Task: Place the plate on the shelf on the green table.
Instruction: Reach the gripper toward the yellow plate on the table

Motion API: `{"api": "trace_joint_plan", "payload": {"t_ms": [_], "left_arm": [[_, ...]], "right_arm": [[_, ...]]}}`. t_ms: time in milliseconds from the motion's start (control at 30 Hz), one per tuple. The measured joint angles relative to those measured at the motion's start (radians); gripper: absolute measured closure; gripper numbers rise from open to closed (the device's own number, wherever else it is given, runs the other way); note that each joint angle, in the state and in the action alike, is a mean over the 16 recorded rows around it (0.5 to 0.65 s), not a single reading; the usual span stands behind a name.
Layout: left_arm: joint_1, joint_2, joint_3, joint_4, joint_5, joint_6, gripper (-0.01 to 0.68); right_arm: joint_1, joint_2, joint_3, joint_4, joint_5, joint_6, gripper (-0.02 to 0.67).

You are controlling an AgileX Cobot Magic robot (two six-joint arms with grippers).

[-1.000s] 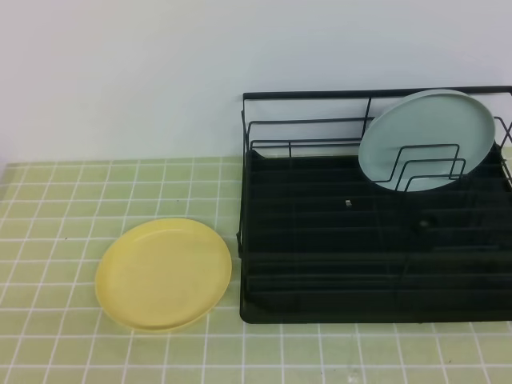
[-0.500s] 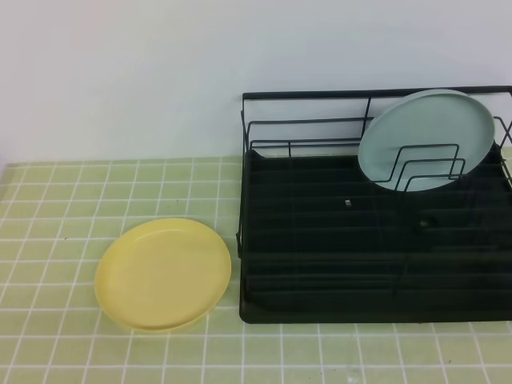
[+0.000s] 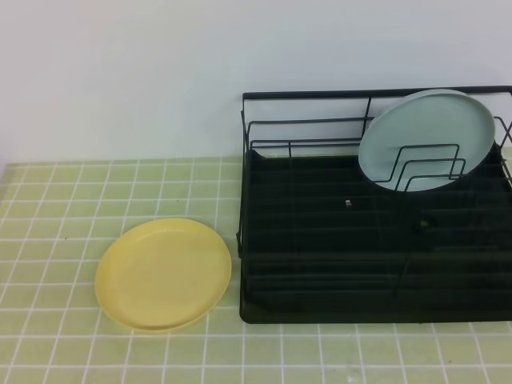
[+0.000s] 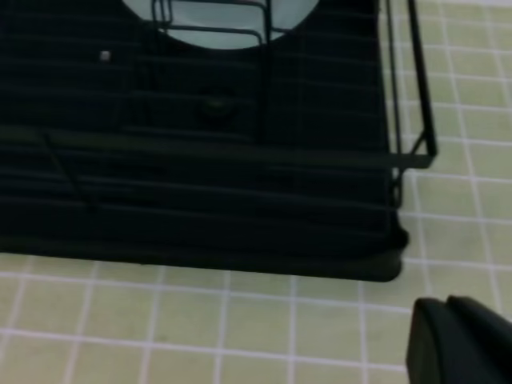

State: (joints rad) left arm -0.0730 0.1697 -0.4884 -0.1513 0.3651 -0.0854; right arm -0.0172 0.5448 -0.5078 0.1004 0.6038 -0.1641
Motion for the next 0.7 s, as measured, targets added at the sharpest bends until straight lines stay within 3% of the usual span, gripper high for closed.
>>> {"api": "trace_joint_plan", "payload": {"t_ms": [333,700], "left_arm": [[0.0,0.25,-0.058,-0.139,0.123,0.017,0.673],[0.0,0.595,-0.211,-0.271,0.256,0.168,0.673]], "right_arm": [[0.0,0.038,0.022,0.098,-0.039,-0.006,0.652],[0.0,0.042,0.072,0.14,-0.06,-0.027,0.652]]}}
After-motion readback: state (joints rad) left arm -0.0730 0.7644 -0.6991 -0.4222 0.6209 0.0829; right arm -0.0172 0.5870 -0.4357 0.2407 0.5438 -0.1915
